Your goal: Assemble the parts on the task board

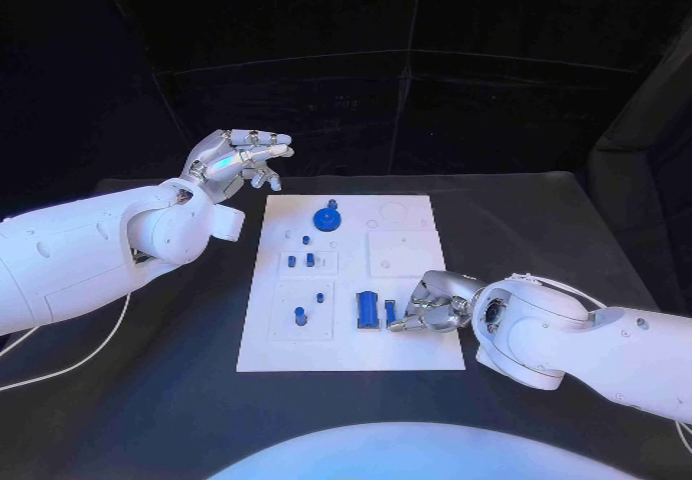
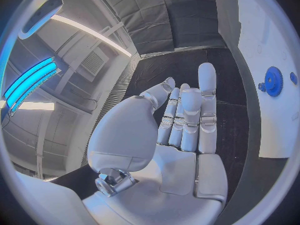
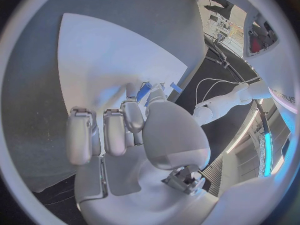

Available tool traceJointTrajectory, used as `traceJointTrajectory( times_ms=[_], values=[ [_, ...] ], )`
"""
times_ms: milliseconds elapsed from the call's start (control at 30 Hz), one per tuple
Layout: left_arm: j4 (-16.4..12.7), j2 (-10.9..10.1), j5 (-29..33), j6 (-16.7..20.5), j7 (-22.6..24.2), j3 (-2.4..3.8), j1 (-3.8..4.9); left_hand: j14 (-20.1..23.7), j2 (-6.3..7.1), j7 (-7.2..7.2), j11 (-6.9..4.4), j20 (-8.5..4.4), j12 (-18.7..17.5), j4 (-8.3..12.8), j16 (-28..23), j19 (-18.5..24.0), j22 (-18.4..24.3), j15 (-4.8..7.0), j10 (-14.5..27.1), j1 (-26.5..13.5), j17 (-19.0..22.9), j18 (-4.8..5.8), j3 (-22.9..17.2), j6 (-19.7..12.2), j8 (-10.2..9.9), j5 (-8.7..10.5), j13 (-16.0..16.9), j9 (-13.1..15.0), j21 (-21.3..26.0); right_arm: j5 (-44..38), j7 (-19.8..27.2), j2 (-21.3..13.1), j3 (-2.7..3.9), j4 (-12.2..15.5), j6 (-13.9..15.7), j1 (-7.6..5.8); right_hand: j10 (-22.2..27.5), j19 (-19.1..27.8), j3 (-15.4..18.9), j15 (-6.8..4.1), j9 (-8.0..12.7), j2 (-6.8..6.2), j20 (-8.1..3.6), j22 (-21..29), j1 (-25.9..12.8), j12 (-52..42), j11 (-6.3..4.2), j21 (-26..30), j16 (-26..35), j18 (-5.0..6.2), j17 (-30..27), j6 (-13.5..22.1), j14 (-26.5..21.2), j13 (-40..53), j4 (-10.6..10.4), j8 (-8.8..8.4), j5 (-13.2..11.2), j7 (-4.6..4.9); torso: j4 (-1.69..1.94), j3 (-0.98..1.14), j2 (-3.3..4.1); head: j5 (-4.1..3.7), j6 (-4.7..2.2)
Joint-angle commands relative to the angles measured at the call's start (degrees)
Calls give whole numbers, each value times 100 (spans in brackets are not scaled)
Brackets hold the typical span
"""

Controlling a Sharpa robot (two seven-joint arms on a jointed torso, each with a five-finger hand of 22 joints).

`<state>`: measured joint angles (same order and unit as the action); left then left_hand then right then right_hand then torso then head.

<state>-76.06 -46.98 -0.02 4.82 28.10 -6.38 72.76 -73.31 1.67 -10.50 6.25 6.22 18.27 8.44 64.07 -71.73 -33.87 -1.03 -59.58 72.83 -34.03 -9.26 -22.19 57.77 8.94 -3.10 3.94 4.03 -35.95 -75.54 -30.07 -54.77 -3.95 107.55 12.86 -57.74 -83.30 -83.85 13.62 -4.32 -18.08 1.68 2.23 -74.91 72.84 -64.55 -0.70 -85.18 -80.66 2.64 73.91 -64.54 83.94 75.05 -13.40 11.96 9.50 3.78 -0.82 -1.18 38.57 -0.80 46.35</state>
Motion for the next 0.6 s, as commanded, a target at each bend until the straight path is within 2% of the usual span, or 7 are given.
traceJointTrajectory(
  times_ms=[33, 367, 500, 600],
  values=[
    [-8, 3, 19, -51, 30, 5, 10, 48, -30, 5, -6, 33, 28, 3, 4, 4, 11, 0, 51, 9, 10, -119, 30, -34, 33, -5, 1, 6, 36, 26, 27, 41, 1, -43, -146, -6, 28, -19, 0, 10, -8, 13, 2, -608, 57, 20, 18, 19, 37, -36, -4, 30, 306, 65, 49, -20, 36, 11, 4, 2, 11, 9, 7],
    [-8, 3, 19, -50, 31, 5, 10, 48, -30, 5, -6, 33, 28, 3, 4, 4, 11, 0, 51, 9, 10, -119, 30, -34, 33, -5, 1, 6, 36, 5, -128, 168, 2, -207, 7, -6, 14, -31, 42, 8, -30, 153, 4, -625, -33, -5, 14, 12, 33, -40, 9, 4, 311, 82, -34, -11, 158, 4, 0, 5, 9, 26, 18],
    [-3, 11, 19, -54, 29, 5, 10, 48, -30, 5, -6, 33, 28, 3, 4, 4, 11, 0, 51, 9, 10, -119, 30, -34, 33, -5, 1, 6, 36, 4, -181, 209, 2, -269, -77, -7, 15, -28, 48, 7, -33, 161, 3, -621, -30, 0, 12, 14, 35, -39, 6, 4, 311, 80, -36, -11, 174, 2, 4, 2, 4, 19, 22],
    [2, 19, 19, -55, 27, 5, 10, 48, -30, 5, -6, 33, 28, 3, 4, 4, 11, 0, 51, 9, 10, -119, 30, -34, 33, -5, 1, 6, 36, 3, -231, 235, 2, -304, -206, -7, 25, -18, 36, 2, -43, 138, -1, -607, 173, 23, 8, 24, 46, -35, -6, 18, 309, 71, 107, -18, 269, 1, 5, 4, 5, 25, 26]
  ],
)
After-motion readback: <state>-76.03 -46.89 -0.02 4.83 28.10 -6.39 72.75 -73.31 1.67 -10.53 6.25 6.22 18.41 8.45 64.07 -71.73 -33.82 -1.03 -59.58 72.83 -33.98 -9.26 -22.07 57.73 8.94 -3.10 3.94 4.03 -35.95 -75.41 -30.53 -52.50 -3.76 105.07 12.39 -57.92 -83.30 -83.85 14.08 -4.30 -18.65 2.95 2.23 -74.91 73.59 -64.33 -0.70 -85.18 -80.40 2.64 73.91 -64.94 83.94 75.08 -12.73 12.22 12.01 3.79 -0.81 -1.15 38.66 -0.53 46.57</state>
